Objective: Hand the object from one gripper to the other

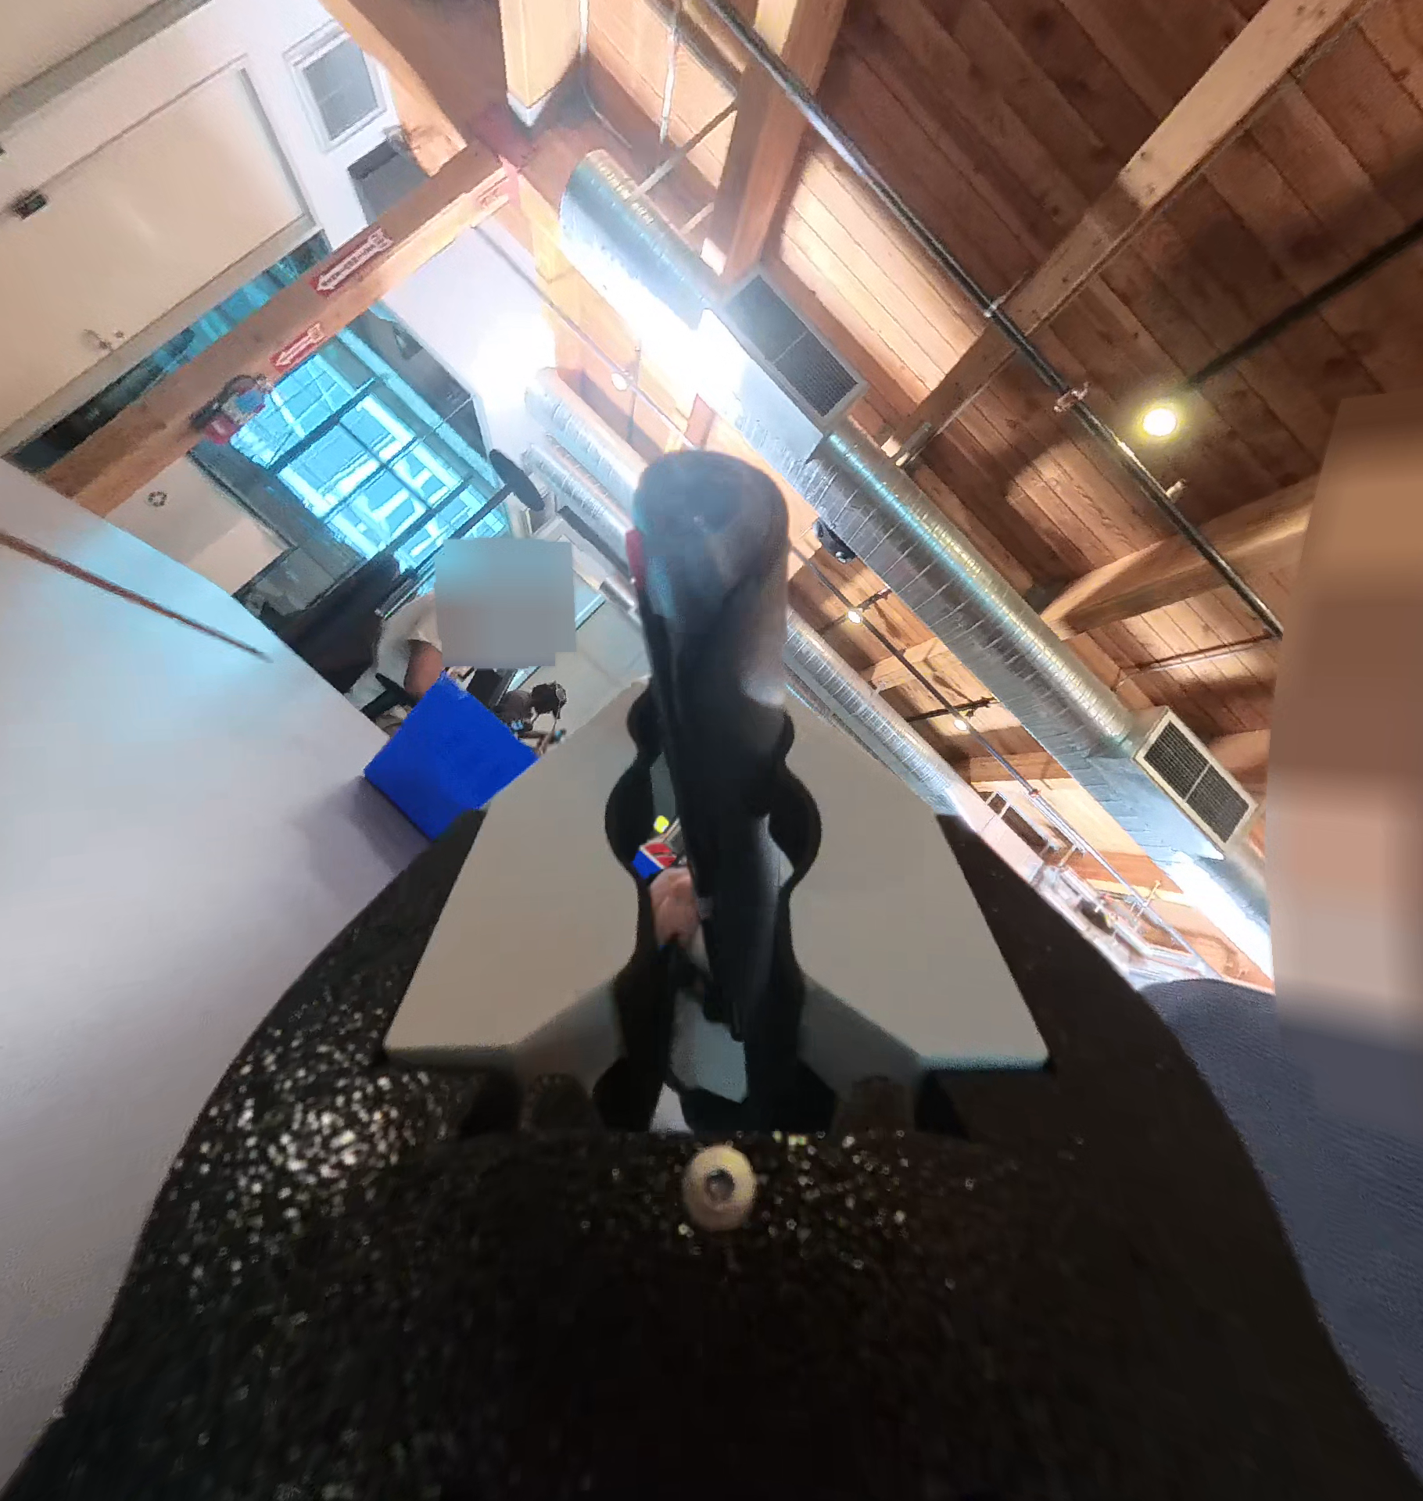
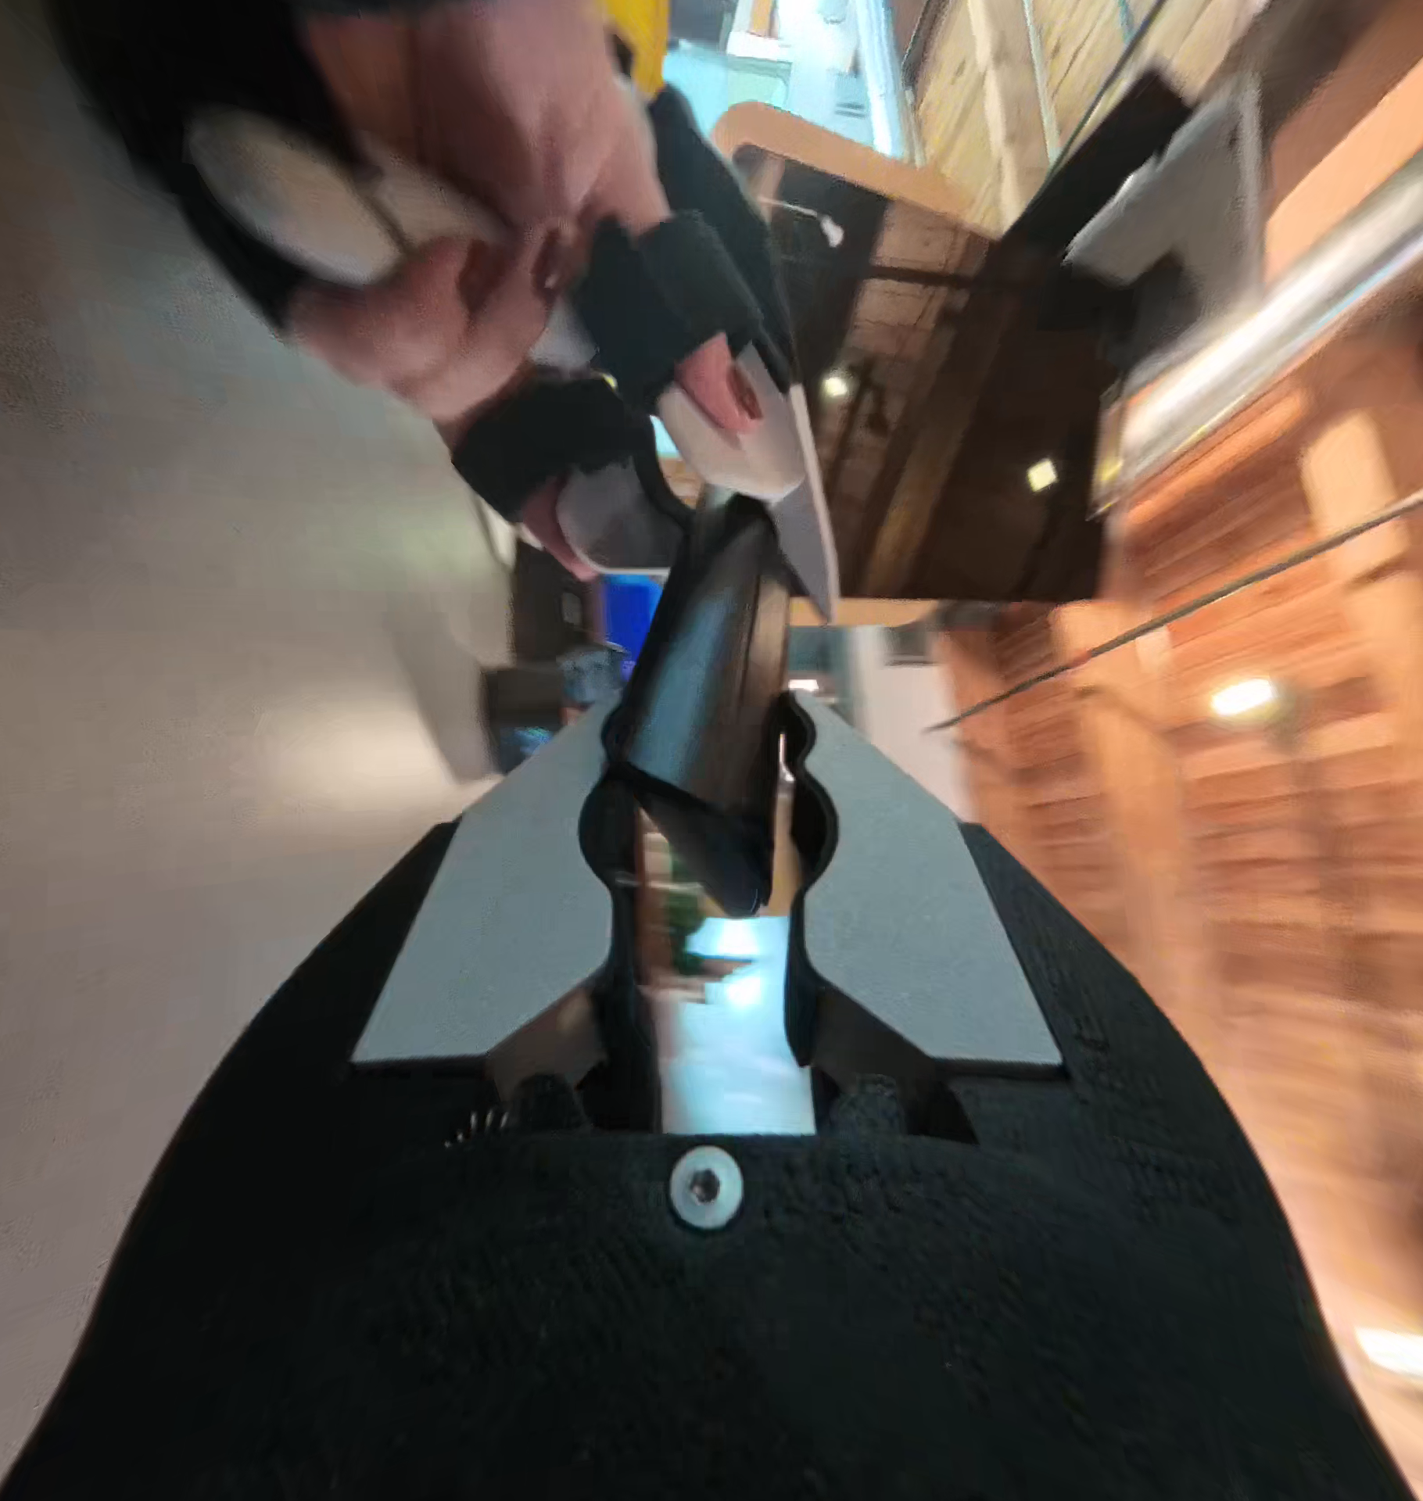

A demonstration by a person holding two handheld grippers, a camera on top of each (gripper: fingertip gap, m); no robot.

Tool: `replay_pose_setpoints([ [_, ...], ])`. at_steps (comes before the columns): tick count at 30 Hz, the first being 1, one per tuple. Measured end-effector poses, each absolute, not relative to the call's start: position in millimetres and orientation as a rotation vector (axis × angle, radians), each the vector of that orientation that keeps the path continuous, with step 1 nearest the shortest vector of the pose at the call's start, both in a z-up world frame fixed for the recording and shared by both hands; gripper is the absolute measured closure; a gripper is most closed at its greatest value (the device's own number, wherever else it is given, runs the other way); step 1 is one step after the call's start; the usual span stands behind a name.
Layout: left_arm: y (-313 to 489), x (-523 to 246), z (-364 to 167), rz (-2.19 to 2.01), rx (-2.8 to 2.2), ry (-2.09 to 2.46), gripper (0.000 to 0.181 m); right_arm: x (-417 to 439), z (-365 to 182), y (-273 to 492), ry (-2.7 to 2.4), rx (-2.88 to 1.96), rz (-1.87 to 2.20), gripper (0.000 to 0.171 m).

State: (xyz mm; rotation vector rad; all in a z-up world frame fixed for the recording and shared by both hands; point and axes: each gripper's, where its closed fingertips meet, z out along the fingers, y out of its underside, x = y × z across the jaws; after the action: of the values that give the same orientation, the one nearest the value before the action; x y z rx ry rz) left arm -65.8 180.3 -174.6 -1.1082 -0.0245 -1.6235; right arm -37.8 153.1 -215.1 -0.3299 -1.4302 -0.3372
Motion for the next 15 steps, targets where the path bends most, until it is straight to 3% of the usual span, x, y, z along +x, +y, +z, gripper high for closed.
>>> replay_pose_setpoints([
  [4,170,-72,-158,-1.595,-0.988,0.022,0.161,-36,-214,152,-1.412,-0.782,0.372,0.103],
  [6,167,-75,-154,-1.528,-0.956,0.048,0.162,-35,-208,151,-1.339,-1.001,0.795,0.095],
  [10,162,-73,-150,-1.449,-0.925,0.107,0.162,-32,-200,152,-1.094,-1.342,1.599,0.094],
  [14,158,-65,-149,-1.419,-0.932,0.159,0.162,-39,-212,141,-1.073,-1.496,1.852,0.095],
  [15,158,-63,-150,-1.414,-0.942,0.171,0.161,-40,-211,134,-1.092,-1.483,1.889,0.103],
])
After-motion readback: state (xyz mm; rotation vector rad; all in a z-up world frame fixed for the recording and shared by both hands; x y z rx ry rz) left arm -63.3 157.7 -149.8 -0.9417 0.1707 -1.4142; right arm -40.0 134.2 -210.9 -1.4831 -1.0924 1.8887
